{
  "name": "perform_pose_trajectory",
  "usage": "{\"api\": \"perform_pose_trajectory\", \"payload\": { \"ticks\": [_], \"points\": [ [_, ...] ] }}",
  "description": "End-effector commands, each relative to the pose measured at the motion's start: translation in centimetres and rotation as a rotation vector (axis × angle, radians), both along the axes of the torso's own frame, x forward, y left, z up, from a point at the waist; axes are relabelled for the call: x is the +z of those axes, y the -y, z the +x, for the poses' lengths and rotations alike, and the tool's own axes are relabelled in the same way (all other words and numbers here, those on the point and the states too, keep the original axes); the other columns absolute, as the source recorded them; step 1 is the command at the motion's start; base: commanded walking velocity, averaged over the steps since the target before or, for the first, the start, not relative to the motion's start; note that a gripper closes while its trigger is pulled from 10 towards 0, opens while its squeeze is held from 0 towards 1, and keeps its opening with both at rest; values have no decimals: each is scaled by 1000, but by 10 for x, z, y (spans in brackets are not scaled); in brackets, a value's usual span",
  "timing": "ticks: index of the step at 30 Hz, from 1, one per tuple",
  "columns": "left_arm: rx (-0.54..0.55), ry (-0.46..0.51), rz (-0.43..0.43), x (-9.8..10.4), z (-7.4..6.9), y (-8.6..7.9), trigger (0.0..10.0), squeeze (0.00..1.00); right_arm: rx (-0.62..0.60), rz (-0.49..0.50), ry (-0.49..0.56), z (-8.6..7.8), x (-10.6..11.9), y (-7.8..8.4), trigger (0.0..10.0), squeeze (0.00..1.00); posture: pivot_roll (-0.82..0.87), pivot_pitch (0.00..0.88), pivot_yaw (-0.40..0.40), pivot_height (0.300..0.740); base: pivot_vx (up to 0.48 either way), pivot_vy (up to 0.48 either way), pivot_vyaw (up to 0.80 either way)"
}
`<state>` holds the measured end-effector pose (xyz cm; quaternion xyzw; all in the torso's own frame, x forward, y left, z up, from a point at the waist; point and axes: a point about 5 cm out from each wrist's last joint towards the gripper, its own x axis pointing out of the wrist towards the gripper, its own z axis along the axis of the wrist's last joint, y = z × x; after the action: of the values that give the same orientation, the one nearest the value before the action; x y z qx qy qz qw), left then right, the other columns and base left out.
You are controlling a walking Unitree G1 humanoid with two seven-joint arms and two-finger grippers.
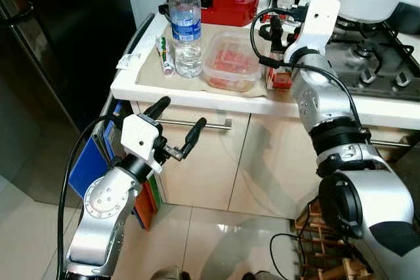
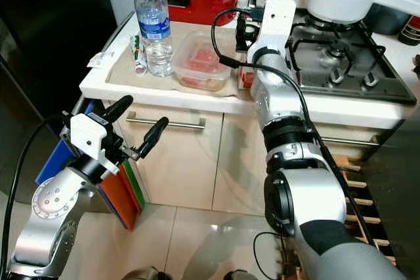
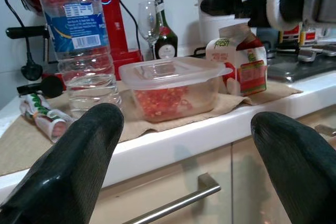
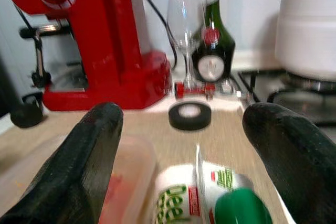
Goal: Restocking fridge
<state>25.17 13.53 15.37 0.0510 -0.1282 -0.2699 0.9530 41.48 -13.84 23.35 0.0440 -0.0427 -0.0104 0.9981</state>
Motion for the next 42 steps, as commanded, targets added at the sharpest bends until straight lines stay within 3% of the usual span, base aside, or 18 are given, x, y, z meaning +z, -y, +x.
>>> {"api": "perform_pose_trajectory", "payload": {
  "ticks": [1, 9, 15, 21, 22, 23, 28, 35, 38, 42],
  "points": [
    [-5, 8, -9, 4, -1, 1, 10000, 0, -8, 12, -38, 2, 0, 1, 10000, 0, 108, 6, -17, 740, 0, 0, 0],
    [12, 2, -25, 6, 0, 1, 10000, 0, -15, 11, -112, 5, -6, 2, 10000, 0, 110, 8, -19, 740, 0, 0, 0],
    [20, -5, -22, 6, 2, 1, 10000, 0, -21, 88, -221, 5, -17, 6, 10000, 0, 110, 9, -21, 740, 0, 0, 0],
    [26, -10, -21, 5, 4, 1, 10000, 0, -10, 132, -254, 5, -21, 5, 10000, 0, 108, 9, -23, 740, 0, 0, 0],
    [26, -11, -19, 5, 4, 1, 10000, 0, -1, 157, -263, 5, -22, 4, 4118, 0, 108, 9, -23, 740, 0, 0, 0],
    [27, -12, -19, 5, 4, 2, 10000, 0, 11, 185, -275, 5, -23, 3, 0, 0, 108, 9, -23, 740, 0, 0, 0],
    [27, -18, -5, 5, 6, 2, 10000, 0, 27, 280, -327, 4, -28, 0, 0, 0, 108, 6, -23, 740, 0, 0, 0],
    [37, -15, 14, 6, 10, 2, 10000, 0, 23, 260, -293, 5, -26, 1, 0, 0, 105, 4, -22, 740, 0, 0, 0],
    [39, -13, 23, 6, 11, 2, 10000, 0, 11, 193, -242, 5, -20, 3, 0, 0, 105, 4, -22, 740, 0, 0, 0],
    [89, -35, 76, 1, 15, 0, 10000, 0, -16, 69, -84, 6, 0, 4, 0, 0, 107, 3, -24, 740, 0, 0, 0]
  ]
}}
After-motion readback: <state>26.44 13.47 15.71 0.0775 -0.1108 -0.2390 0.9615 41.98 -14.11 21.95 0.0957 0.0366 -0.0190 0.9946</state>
